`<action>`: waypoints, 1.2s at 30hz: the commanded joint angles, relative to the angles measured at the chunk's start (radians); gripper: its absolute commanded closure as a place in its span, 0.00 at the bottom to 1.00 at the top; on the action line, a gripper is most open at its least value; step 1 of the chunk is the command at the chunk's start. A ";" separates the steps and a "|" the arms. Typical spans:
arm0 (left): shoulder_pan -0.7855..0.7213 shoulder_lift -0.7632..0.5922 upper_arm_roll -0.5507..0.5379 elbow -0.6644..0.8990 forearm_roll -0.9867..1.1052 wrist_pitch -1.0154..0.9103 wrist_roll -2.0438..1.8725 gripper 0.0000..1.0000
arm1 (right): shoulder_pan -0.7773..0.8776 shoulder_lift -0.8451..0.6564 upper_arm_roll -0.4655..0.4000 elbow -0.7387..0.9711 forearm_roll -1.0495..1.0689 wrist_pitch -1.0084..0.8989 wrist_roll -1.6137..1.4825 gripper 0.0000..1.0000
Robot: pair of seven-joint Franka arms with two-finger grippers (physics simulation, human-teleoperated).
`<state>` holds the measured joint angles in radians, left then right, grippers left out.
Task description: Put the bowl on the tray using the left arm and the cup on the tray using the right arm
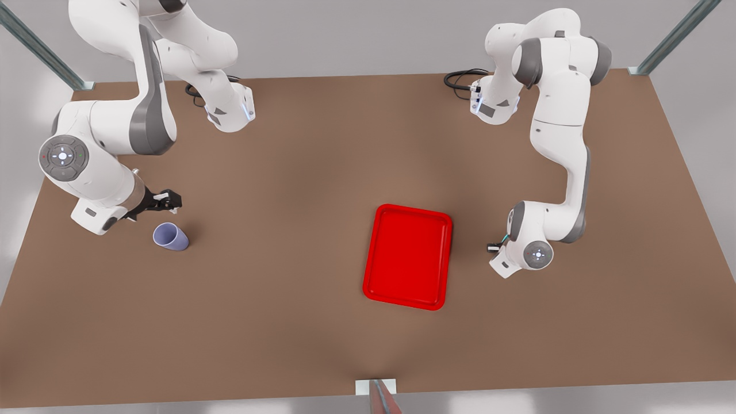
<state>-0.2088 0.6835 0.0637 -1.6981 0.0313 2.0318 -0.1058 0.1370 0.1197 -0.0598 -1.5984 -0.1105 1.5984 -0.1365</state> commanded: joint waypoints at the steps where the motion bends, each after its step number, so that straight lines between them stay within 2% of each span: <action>1: -0.001 -0.001 0.004 0.000 0.001 -0.001 0.000 0.66 | 0.000 0.000 0.000 0.000 0.000 0.000 0.000 0.00; 6: -0.009 0.001 0.013 0.000 0.001 -0.002 0.002 0.74 | 0.000 0.000 0.000 0.000 0.000 0.000 0.000 0.00; 18: -0.018 -0.018 0.021 0.003 0.001 -0.071 0.002 0.78 | 0.000 -0.002 0.003 0.000 0.000 -0.003 -0.002 0.00; 28: -0.067 -0.202 0.022 0.017 -0.001 -0.222 0.003 0.78 | 0.000 0.000 0.003 0.000 0.000 -0.002 -0.002 0.00; 31: -0.149 -0.240 0.021 0.021 -0.044 -0.231 -0.015 0.78 | 0.000 0.000 0.003 0.000 0.000 -0.002 -0.002 0.00; 36: -0.369 -0.179 0.024 0.098 -0.113 -0.217 -0.135 0.78 | 0.000 0.000 0.003 0.000 0.000 -0.005 -0.002 0.00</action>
<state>-0.6009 0.5170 0.0980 -1.5913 0.0347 1.8158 -0.2424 0.1365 0.1197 -0.0567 -1.5984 -0.1105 1.5938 -0.1381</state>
